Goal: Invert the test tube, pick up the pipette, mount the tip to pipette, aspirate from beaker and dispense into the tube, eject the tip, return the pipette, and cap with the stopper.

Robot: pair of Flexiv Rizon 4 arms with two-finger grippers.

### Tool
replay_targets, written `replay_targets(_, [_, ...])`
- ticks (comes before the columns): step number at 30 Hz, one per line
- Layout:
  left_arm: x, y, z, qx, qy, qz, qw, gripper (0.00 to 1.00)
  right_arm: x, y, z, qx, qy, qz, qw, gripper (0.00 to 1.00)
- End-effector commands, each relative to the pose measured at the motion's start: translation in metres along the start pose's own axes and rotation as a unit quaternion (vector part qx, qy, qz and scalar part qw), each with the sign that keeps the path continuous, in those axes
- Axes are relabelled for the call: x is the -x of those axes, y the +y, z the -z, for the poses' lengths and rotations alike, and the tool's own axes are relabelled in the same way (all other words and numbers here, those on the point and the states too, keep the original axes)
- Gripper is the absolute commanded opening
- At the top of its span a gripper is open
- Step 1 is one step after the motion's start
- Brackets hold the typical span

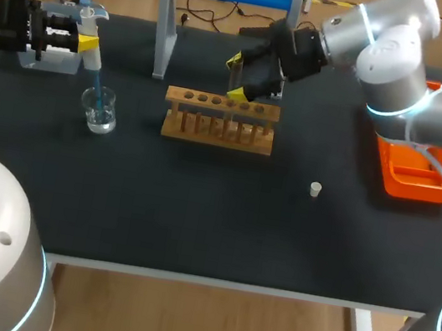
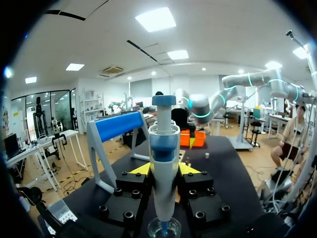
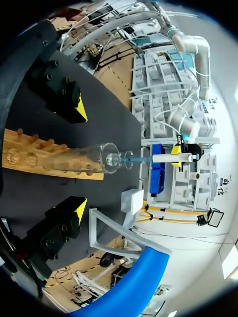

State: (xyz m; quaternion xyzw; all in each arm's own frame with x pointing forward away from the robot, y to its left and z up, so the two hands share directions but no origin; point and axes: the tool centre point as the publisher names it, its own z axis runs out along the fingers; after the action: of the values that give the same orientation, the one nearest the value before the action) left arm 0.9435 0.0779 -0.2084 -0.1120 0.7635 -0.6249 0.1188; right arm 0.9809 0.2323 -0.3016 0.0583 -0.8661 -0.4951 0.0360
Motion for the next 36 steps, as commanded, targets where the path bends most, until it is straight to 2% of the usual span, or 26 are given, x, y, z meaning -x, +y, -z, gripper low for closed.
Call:
replay_targets(1, [0.0,0.0,0.0,0.001,-0.001,0.0,1.0,0.0,0.006,-0.001,-0.006,-0.01,0.009,0.002,1.0,1.0])
replay_targets(11, [0.0,0.0,0.0,0.001,-0.001,0.0,1.0,0.0,0.01,0.004,-0.015,-0.03,0.014,0.009,0.999,1.0])
replay_targets(18, [0.0,0.0,0.0,0.001,-0.001,0.0,1.0,0.0,0.014,0.01,-0.011,-0.038,0.014,0.017,0.999,1.0])
replay_targets(36, [0.0,0.0,0.0,0.001,-0.001,0.0,1.0,0.0,0.015,0.007,-0.01,-0.072,0.034,0.027,0.996,1.0])
